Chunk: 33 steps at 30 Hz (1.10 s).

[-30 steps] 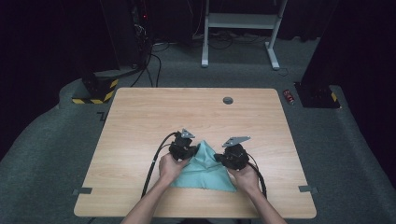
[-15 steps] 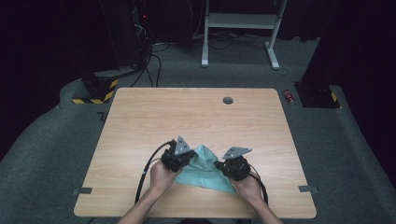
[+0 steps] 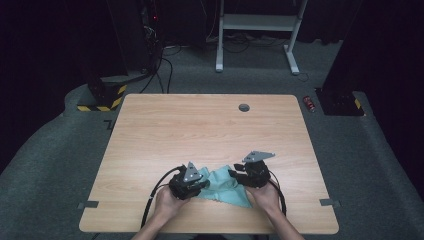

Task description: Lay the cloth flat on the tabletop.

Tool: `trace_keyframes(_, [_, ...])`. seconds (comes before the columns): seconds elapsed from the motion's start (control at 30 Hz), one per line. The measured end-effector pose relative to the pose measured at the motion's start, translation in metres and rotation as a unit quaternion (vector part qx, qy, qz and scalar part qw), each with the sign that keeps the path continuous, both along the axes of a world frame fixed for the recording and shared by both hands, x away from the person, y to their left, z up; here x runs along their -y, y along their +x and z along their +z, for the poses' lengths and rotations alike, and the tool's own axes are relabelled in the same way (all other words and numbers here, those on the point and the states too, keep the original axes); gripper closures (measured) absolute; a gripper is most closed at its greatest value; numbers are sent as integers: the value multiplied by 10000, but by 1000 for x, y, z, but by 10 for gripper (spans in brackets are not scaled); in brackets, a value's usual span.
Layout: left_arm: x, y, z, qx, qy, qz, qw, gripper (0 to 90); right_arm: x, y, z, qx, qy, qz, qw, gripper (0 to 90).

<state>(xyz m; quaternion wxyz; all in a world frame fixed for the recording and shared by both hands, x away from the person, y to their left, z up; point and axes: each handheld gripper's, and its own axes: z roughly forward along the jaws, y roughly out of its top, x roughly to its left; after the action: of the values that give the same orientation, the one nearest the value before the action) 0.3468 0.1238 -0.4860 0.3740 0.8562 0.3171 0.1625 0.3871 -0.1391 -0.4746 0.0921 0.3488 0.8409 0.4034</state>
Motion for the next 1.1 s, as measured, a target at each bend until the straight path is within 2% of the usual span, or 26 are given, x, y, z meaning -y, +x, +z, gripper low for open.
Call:
trace_keyframes(0.07, [-10,5,5,-77,-169,217,9996,618,-1,17,-6,-412,119,-141,9990,585])
trace_keyframes(0.1, [-12,7,6,-148,-175,271,9994,581,-3,24,-11,-600,154,-153,9980,574])
trace_keyframes(0.17, [-16,12,4,-240,-100,381,9989,552,-7,30,-17,-788,118,-158,9967,581])
trace_keyframes(0.2, [-17,16,0,-306,-28,404,9987,544,-9,32,-20,-821,84,-137,9965,604])
trace_keyframes(0.27, [-18,21,-4,-388,3,463,9982,538,-14,35,-27,-924,-53,-105,9956,749])
trace_keyframes(0.33, [-19,28,-9,-460,-69,583,9972,539,-16,35,-29,-885,-122,-50,9960,859])
trace_keyframes(0.37, [-19,32,-11,-503,-150,675,9963,540,-16,34,-28,-801,-140,-25,9967,882])
trace_keyframes(0.43, [-18,39,-13,-607,-272,744,9950,540,-15,32,-23,-639,-161,-18,9978,890])
trace_keyframes(0.5, [-13,44,-14,-608,-232,698,9954,540,-13,28,-17,-486,-142,-24,9987,893])
trace_keyframes(0.6, [-6,48,-15,-641,-282,624,9956,553,-9,22,-8,-276,-119,-30,9995,893])
trace_keyframes(0.67, [-3,50,-19,-725,-238,579,9954,594,-6,20,-3,-125,-95,-38,9999,893])
trace_keyframes(0.7, [-2,51,-21,-795,-222,568,9950,645,-5,18,-1,-82,-81,-49,9999,893])
trace_keyframes(0.73, [-2,53,-23,-851,-175,519,9949,747,-3,17,4,46,-33,-59,10000,893])
trace_keyframes(0.77, [-2,53,-24,-865,-154,500,9949,747,-3,17,4,46,-33,-59,10000,893])
trace_keyframes(0.8, [-2,53,-24,-830,-116,505,9952,865,0,15,7,167,-2,-69,9998,892])
trace_keyframes(0.87, [-4,53,-22,-751,-71,528,9958,898,1,14,9,184,15,-95,9998,892])
trace_keyframes(0.93, [-7,52,-19,-686,-115,599,9958,900,4,13,12,309,56,-118,9994,892])
trace_keyframes(1.03, [-17,51,-10,-612,-422,754,9944,900,10,11,16,427,127,-198,9988,891])
trace_keyframes(1.1, [-24,51,-2,-539,-524,822,9938,900,13,11,20,525,153,-257,9982,891])
